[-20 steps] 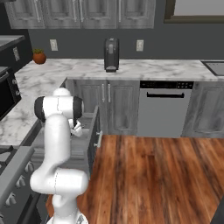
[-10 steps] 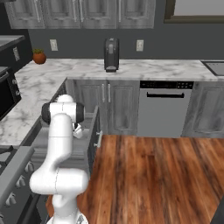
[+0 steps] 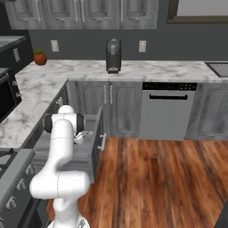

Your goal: Pick up the metallic utensils from the counter and place them in the open drawer. Make sure not to pick up any wooden utensils.

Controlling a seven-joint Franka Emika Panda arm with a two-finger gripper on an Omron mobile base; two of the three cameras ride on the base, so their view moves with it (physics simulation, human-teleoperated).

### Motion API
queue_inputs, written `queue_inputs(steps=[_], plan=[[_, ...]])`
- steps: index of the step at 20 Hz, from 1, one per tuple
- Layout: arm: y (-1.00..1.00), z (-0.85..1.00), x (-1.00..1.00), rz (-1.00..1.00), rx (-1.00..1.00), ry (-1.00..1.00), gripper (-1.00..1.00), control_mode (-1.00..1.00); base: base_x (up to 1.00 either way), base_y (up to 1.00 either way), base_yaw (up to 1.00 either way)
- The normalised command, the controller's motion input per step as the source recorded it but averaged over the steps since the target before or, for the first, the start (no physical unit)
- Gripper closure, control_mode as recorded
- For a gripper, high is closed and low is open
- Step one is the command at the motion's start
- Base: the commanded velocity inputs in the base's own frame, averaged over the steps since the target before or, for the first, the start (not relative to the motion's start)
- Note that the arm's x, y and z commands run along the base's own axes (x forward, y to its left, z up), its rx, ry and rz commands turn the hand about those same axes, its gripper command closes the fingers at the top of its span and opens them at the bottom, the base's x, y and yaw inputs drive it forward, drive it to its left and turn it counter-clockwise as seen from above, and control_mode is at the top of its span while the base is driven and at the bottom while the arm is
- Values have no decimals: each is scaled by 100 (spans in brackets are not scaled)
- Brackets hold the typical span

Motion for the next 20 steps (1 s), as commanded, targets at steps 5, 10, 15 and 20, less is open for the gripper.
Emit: queue_inputs(steps=[5,10,15,20], plan=[[0,36,-4,0,0,-4,-100,-100,0,0,0],[0,100,-13,0,0,-20,-100,-100,0,0,0],[-33,100,-56,-6,1,-10,-100,-100,0,0,0],[-71,100,-100,-3,0,0,-100,-100,0,0,0]])
